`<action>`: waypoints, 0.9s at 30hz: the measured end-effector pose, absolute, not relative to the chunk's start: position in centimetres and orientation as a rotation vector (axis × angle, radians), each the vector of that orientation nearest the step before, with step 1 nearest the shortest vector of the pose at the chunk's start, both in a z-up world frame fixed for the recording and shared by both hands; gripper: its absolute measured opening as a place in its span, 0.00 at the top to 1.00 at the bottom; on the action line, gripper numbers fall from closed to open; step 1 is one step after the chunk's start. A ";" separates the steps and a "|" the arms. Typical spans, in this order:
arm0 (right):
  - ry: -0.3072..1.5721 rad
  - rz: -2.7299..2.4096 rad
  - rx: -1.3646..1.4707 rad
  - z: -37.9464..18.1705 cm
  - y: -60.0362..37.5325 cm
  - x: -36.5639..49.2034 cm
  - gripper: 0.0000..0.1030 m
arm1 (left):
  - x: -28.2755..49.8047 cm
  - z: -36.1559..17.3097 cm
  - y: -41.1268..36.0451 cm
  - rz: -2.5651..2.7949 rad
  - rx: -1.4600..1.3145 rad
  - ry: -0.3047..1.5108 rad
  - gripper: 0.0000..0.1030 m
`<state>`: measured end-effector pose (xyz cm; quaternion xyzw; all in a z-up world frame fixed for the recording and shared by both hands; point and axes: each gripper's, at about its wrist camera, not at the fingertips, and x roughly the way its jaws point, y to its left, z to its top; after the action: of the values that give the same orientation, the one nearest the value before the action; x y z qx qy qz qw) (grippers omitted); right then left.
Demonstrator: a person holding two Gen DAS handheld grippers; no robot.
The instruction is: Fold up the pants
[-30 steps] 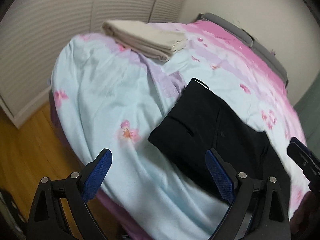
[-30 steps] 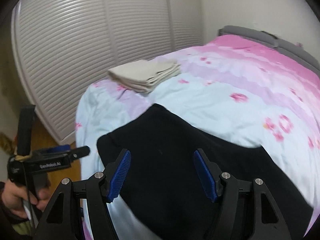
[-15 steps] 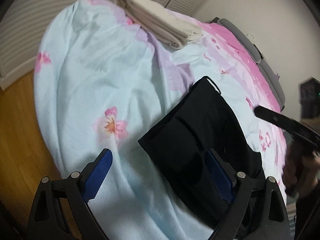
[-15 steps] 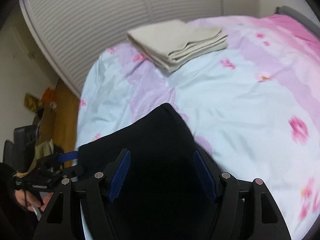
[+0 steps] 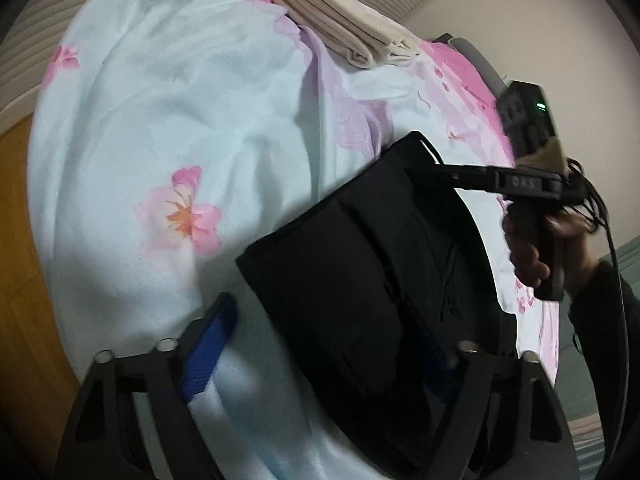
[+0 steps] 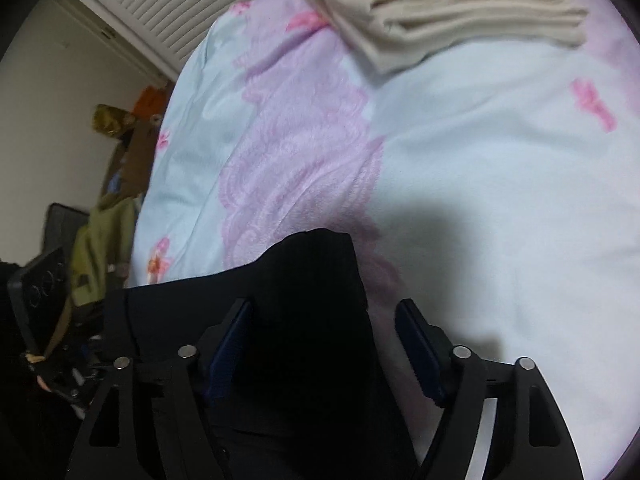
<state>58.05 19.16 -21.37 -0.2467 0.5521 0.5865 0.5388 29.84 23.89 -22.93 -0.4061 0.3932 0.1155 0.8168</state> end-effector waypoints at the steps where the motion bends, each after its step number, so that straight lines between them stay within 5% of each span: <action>1: 1.341 1.409 -0.579 -21.9 19.6 58.3 0.27 | 29.9 -22.8 23.9 0.231 -0.866 0.831 0.37; 3: 1.353 1.425 -0.576 -22.3 20.4 58.3 0.34 | 30.0 -22.8 23.8 0.233 -0.865 0.823 0.38; 4: 1.358 1.453 -0.571 -22.1 20.8 58.0 0.48 | 30.0 -22.8 23.9 0.231 -0.867 0.821 0.42; 7: 1.301 1.462 -0.618 -20.6 20.5 57.5 0.68 | 29.7 -22.2 23.7 0.205 -0.844 0.803 0.54; 10: 1.209 1.498 -0.599 -17.1 18.5 56.8 0.76 | 29.8 -21.1 23.0 0.187 -0.797 0.782 0.61; 27: 0.752 1.365 -0.496 2.3 -5.9 50.9 0.79 | 27.3 -5.9 8.6 0.066 -0.333 0.441 0.67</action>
<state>50.94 -5.88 2.29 -0.2212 0.3353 0.6089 0.6840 27.33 8.55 -5.85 -0.1644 0.2178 0.0328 0.9615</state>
